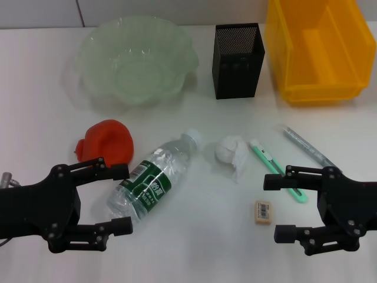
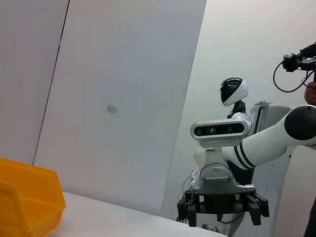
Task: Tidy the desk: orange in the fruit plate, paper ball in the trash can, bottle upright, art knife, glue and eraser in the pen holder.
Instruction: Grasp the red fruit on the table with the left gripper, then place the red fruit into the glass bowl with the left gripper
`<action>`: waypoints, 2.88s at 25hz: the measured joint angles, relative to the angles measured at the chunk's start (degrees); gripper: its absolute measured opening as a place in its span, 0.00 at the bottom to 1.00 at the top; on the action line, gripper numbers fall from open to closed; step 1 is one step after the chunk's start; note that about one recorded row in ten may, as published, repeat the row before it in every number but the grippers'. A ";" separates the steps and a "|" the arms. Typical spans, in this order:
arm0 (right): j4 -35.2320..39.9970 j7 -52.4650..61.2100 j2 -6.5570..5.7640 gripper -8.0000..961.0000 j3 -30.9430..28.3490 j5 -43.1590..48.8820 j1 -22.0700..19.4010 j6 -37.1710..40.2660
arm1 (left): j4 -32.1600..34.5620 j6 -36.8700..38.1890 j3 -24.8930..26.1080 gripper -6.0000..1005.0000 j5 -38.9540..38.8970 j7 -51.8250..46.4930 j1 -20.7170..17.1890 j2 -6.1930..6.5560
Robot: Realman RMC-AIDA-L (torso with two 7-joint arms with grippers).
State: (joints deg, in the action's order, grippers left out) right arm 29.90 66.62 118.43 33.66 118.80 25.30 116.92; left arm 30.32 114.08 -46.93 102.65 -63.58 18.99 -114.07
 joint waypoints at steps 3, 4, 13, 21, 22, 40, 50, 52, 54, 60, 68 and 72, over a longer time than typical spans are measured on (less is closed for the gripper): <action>-0.02 0.00 0.02 0.86 0.00 0.00 0.16 -0.15 | 0.00 0.00 0.00 0.86 0.01 -0.18 0.14 0.01; -0.02 0.00 0.02 0.86 0.00 0.00 0.20 -0.19 | 0.00 0.00 0.00 0.86 0.01 -0.19 0.20 -0.01; -0.17 0.00 0.09 0.85 0.00 0.06 0.36 -0.87 | 0.04 -0.39 1.26 0.86 -0.06 -0.79 0.63 0.03; -0.19 0.00 0.12 0.85 -0.43 -0.02 0.05 -2.69 | 3.81 -14.53 3.01 0.86 0.88 -11.87 3.68 0.67; -0.19 0.00 0.10 0.85 -0.46 -0.03 -0.06 -3.13 | 4.19 -16.41 3.09 0.86 1.64 -13.06 4.55 0.67; -0.37 0.34 -0.20 0.83 -0.62 -0.09 -1.69 -6.88 | 4.27 -38.66 3.23 0.85 11.30 -18.18 8.53 -1.76; -0.37 0.85 -0.33 0.83 -0.29 0.07 -0.50 -7.43 | 4.17 -39.22 2.98 0.60 12.84 -17.66 8.34 -2.57; -0.37 0.88 -0.39 0.83 -0.25 0.06 -0.43 -7.43 | 4.30 -39.25 3.06 0.56 12.85 -17.60 8.25 -2.82; -0.37 0.89 -0.43 0.83 -0.21 0.06 -0.35 -7.43 | 4.33 -39.26 3.19 0.52 12.85 -17.59 8.21 -2.90; -0.37 0.89 -0.37 0.82 -0.18 -0.02 -0.25 -7.42 | 4.45 -38.24 3.43 0.31 12.44 -17.56 8.21 -2.88; -0.38 0.78 -0.06 0.82 -0.61 -0.19 -0.83 -7.41 | 7.21 -31.56 4.92 0.09 1.77 -17.44 9.08 -2.44; -1.49 0.25 0.05 0.81 -0.67 -0.26 -0.88 -7.49 | 7.18 -32.68 4.85 0.06 -2.91 -16.93 12.68 -2.89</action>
State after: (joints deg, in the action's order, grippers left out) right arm 28.41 66.87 118.48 32.99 118.54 24.42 109.44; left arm 37.49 81.39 -42.08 99.74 -80.52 31.67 -116.96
